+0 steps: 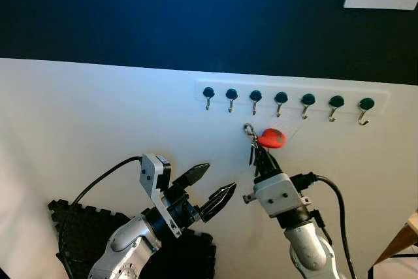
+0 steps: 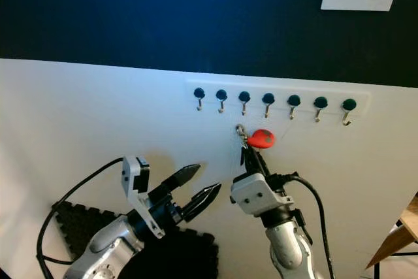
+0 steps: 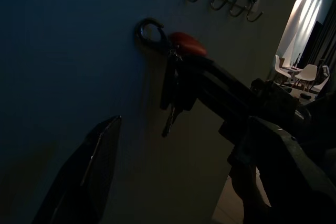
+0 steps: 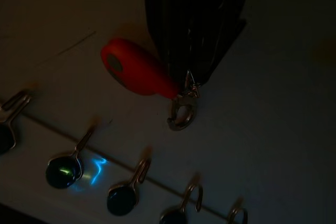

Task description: Hang keys on a hook

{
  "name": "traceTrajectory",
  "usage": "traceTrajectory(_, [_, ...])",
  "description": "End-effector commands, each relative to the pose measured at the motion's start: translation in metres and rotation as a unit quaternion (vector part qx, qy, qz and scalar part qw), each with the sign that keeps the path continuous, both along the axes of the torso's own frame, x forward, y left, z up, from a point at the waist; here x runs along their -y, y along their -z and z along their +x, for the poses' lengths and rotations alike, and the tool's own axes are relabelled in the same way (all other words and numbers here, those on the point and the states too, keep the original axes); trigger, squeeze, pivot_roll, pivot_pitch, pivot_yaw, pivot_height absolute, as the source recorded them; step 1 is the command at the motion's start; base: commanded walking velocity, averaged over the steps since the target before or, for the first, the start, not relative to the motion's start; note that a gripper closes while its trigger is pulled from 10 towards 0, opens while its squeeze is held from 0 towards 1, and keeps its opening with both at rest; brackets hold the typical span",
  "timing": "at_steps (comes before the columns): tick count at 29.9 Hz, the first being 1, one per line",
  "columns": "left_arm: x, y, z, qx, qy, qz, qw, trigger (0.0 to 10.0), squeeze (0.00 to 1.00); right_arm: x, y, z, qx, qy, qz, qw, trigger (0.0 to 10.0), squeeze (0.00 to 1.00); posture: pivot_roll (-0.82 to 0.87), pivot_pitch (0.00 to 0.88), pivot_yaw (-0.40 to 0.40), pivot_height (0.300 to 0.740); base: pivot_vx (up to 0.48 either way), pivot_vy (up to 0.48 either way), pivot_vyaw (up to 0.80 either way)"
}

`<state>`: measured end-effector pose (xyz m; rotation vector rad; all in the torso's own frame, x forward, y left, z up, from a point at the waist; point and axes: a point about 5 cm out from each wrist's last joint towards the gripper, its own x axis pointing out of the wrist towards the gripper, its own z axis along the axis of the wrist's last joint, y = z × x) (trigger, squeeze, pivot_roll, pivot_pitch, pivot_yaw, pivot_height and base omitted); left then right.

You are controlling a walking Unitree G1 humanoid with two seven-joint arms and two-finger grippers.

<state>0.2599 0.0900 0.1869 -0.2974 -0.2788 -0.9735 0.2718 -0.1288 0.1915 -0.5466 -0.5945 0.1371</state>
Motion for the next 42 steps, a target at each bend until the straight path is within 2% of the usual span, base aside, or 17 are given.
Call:
traceTrajectory(1, [-0.001, -0.006, 0.0, 0.012, 0.004, 0.008, 1.0, 10.0, 0.0, -0.001, 0.002, -0.001, -0.005, -0.003, 0.0, 1.0, 10.0, 0.0, 0.04, 0.037, 0.022, 0.74, 0.0, 0.0, 0.0])
traceTrajectory(5, [-0.002, -0.006, -0.001, 0.012, 0.003, 0.007, 1.0, 10.0, 0.0, -0.003, 0.0, -0.003, 0.006, -0.009, 0.004, 1.0, 10.0, 0.0, 0.04, 0.038, 0.023, 0.74, 0.0, 0.0, 0.0])
traceTrajectory(8, [-0.002, -0.007, 0.0, 0.013, 0.002, 0.006, 1.0, 10.0, 0.0, -0.005, -0.007, -0.006, 0.029, -0.021, 0.006, 0.999, 10.0, 0.0, 0.04, 0.038, 0.023, 0.74, 0.0, 0.0, 0.0])
traceTrajectory(9, [-0.002, -0.007, 0.0, 0.013, 0.002, 0.007, 1.0, 10.0, 0.0, -0.008, -0.014, -0.009, 0.054, -0.031, 0.004, 0.998, 10.0, 0.0, 0.04, 0.04, 0.023, 0.74, 0.0, 0.0, 0.0])
traceTrajectory(16, [-0.001, -0.007, 0.0, 0.013, 0.004, 0.008, 1.0, 10.0, 0.0, -0.011, -0.028, -0.016, 0.104, -0.04, 0.011, 0.994, 10.0, 0.0, 0.04, 0.039, 0.024, 0.74, 0.0, 0.0, 0.0])
traceTrajectory(35, [0.0, -0.008, 0.001, 0.015, 0.005, 0.009, 1.0, 10.0, 0.0, -0.006, -0.039, -0.017, 0.134, -0.028, 0.021, 0.99, 10.0, 0.0, 0.04, 0.038, 0.026, 0.74, 0.0, 0.0, 0.0])
traceTrajectory(38, [-0.001, -0.008, 0.001, 0.016, 0.005, 0.008, 1.0, 10.0, 0.0, -0.001, -0.041, -0.016, 0.137, -0.006, 0.034, 0.99, 10.0, 0.0, 0.04, 0.041, 0.028, 0.74, 0.0, 0.0, 0.0])
traceTrajectory(39, [0.0, -0.008, 0.0, 0.015, 0.006, 0.008, 1.0, 10.0, 0.0, 0.005, -0.038, -0.014, 0.126, 0.011, 0.048, 0.991, 10.0, 0.0, 0.04, 0.042, 0.029, 0.74, 0.0, 0.0, 0.0])
traceTrajectory(42, [0.0, -0.007, 0.0, 0.014, 0.007, 0.009, 1.0, 10.0, 0.0, 0.009, -0.034, -0.012, 0.114, 0.019, 0.059, 0.992, 10.0, 0.0, 0.04, 0.043, 0.029, 0.74, 0.0, 0.0, 0.0])
